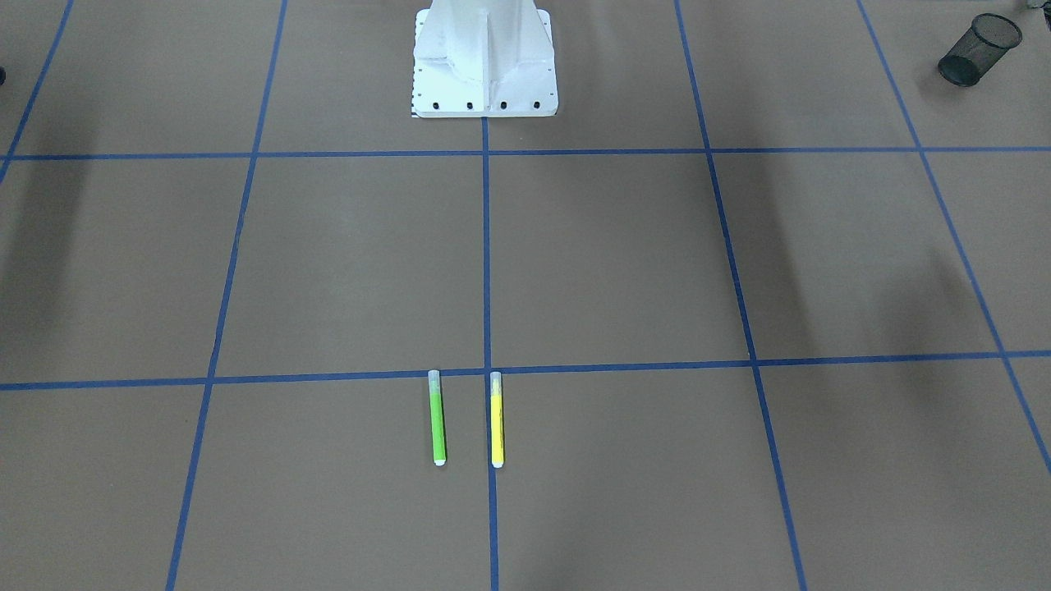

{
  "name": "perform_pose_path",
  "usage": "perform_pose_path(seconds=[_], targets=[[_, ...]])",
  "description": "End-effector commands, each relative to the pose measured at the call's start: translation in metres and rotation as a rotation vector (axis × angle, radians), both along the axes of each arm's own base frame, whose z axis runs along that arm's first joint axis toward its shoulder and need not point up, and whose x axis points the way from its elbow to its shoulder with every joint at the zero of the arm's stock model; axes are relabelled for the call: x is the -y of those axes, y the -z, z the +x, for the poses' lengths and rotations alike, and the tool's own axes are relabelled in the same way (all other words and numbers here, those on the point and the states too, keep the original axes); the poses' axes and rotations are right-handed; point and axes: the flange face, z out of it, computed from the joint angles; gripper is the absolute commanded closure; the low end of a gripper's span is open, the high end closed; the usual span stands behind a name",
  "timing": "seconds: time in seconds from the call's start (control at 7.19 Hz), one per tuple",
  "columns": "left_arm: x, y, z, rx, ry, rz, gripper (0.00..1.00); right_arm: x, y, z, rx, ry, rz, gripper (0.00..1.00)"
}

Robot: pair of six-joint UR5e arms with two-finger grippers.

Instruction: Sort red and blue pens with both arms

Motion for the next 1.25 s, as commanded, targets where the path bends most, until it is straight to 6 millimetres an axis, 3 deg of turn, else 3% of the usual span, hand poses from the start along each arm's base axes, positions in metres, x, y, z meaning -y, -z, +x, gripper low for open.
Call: perform_pose_path(seconds=[0.0,0.14,0.28,0.56,1.11], targets=[[0.0,0.023,0.0,-0.006,-0.002,0.01,1.0,-0.033,-0.047,0.007,0.056,0.008,-0.103,1.0],[-0.004,0.041,0.001,-0.01,-0.012,0.018,1.0,-0.05,-0.075,0.007,0.06,0.0,-0.188,1.0],[-0.009,0.051,0.001,-0.009,-0.011,0.02,1.0,-0.059,-0.089,0.006,0.061,-0.007,-0.235,1.0],[-0.004,0.055,0.001,-0.009,-0.014,0.03,1.0,-0.076,-0.115,0.008,0.104,-0.017,-0.293,1.0],[-0.002,0.058,0.001,-0.008,-0.015,0.039,1.0,-0.118,-0.126,0.018,0.123,-0.087,-0.349,1.0]])
